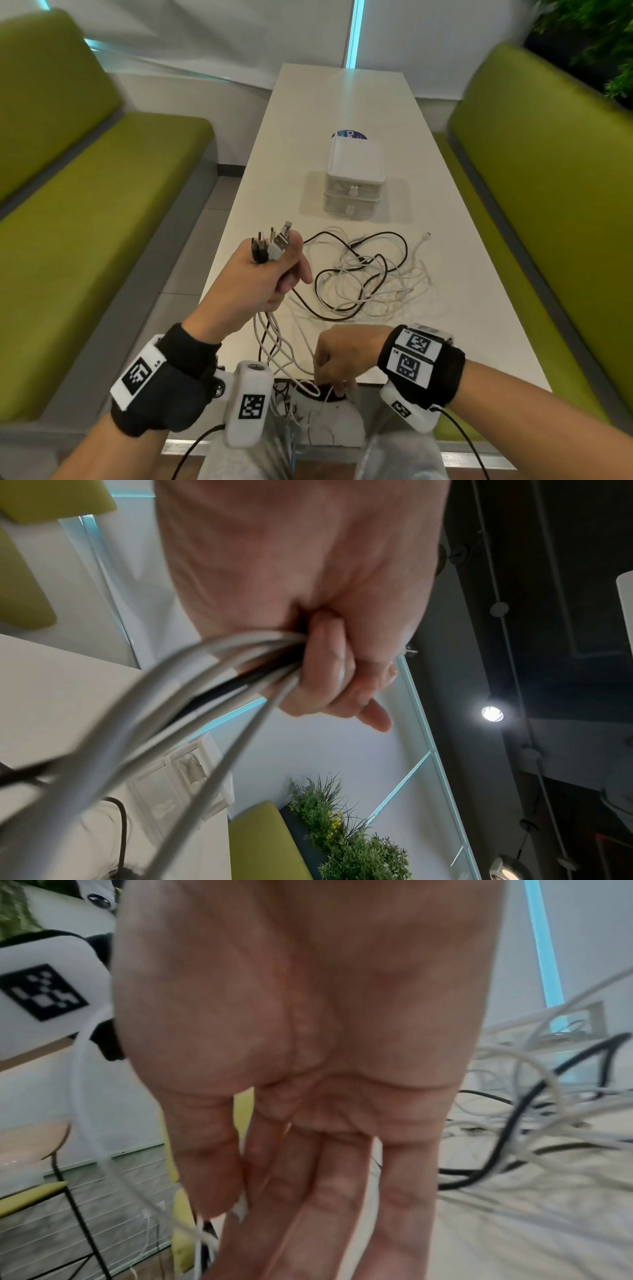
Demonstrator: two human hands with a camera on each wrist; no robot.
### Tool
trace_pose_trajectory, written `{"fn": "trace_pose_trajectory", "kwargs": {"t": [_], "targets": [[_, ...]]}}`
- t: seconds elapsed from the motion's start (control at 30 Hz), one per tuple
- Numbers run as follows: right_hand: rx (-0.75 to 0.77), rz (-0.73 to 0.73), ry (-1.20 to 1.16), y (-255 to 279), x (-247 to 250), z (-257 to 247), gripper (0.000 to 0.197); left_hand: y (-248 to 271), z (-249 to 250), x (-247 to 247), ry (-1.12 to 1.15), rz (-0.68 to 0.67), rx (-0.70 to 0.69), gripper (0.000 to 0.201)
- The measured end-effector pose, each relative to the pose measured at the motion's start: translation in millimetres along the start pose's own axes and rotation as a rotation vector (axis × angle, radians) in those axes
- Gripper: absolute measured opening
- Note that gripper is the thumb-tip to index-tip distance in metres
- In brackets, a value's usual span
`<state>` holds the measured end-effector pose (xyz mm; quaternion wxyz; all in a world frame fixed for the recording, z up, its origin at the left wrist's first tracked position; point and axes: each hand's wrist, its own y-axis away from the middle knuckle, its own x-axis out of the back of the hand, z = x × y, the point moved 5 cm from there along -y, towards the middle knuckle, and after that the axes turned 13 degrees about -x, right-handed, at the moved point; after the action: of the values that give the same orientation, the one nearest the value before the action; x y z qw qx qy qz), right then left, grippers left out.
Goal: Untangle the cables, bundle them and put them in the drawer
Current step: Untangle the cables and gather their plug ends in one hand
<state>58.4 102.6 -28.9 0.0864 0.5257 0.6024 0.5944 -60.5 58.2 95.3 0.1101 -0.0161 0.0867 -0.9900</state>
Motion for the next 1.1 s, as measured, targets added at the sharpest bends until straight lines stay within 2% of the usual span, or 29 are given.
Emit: {"fn": "trace_pose_trajectory", "kwargs": {"t": [0.1, 0.23, 0.3, 0.37, 0.47, 0.57, 0.6, 0.7, 0.73, 0.77, 0.8, 0.83, 0.9, 0.97, 1.03, 1.1], "targets": [[-0.039, 0.082, -0.087, 1.2, 8.2, 14.9, 0.032, 0.2, 0.5, 0.9, -0.022, -0.018, 0.023, 0.053], [-0.064, 0.301, -0.135, 9.3, 28.1, 19.5, 0.050, -0.1, -0.6, -2.3, -0.023, -0.038, 0.034, 0.054], [-0.040, 0.450, -0.204, 14.4, 42.8, 14.4, 0.043, -0.7, -1.3, -6.0, -0.014, -0.048, 0.033, 0.054], [-0.015, 0.588, -0.239, 16.4, 52.0, 7.8, 0.046, -1.7, -1.2, -10.8, 0.002, -0.060, 0.028, 0.053], [-0.047, 0.669, -0.145, 8.0, 49.8, -1.0, 0.043, -4.9, 0.0, -16.6, 0.014, -0.069, 0.012, 0.051], [-0.060, 0.653, -0.175, 6.6, 42.5, 2.2, 0.031, -8.9, 4.0, -17.1, 0.023, -0.061, -0.012, 0.049], [-0.081, 0.565, -0.155, 6.9, 36.5, 7.0, 0.030, -10.0, 6.4, -14.7, 0.025, -0.054, -0.021, 0.048], [-0.229, 0.099, 0.077, 18.9, 6.6, 24.5, 0.023, -13.7, 13.8, -2.5, 0.028, -0.016, -0.057, 0.047], [-0.289, -0.003, 0.197, 27.0, 1.3, 30.9, 0.023, -14.7, 15.2, 1.0, 0.030, -0.002, -0.063, 0.047], [-0.340, -0.039, 0.288, 32.7, 1.6, 36.7, 0.026, -16.0, 15.7, 2.7, 0.029, 0.005, -0.064, 0.047], [-0.376, -0.006, 0.318, 36.1, 7.2, 40.9, 0.029, -16.8, 15.5, 2.5, 0.028, 0.006, -0.061, 0.048], [-0.392, 0.097, 0.305, 37.3, 17.3, 43.9, 0.034, -17.2, 14.5, 0.8, 0.027, 0.000, -0.057, 0.048], [-0.389, 0.407, 0.262, 39.0, 43.3, 45.1, 0.041, -17.3, 11.8, -5.1, 0.024, -0.026, -0.047, 0.049], [-0.333, 0.580, 0.137, 32.9, 54.8, 44.6, 0.041, -16.8, 9.5, -9.2, 0.030, -0.045, -0.035, 0.048], [-0.249, 0.570, 0.059, 21.6, 49.5, 40.1, 0.037, -17.2, 9.2, -9.1, 0.038, -0.046, -0.037, 0.048], [-0.207, 0.497, 0.117, 11.3, 33.9, 36.6, 0.026, -18.6, 10.3, -6.5, 0.041, -0.037, -0.047, 0.048]]}}
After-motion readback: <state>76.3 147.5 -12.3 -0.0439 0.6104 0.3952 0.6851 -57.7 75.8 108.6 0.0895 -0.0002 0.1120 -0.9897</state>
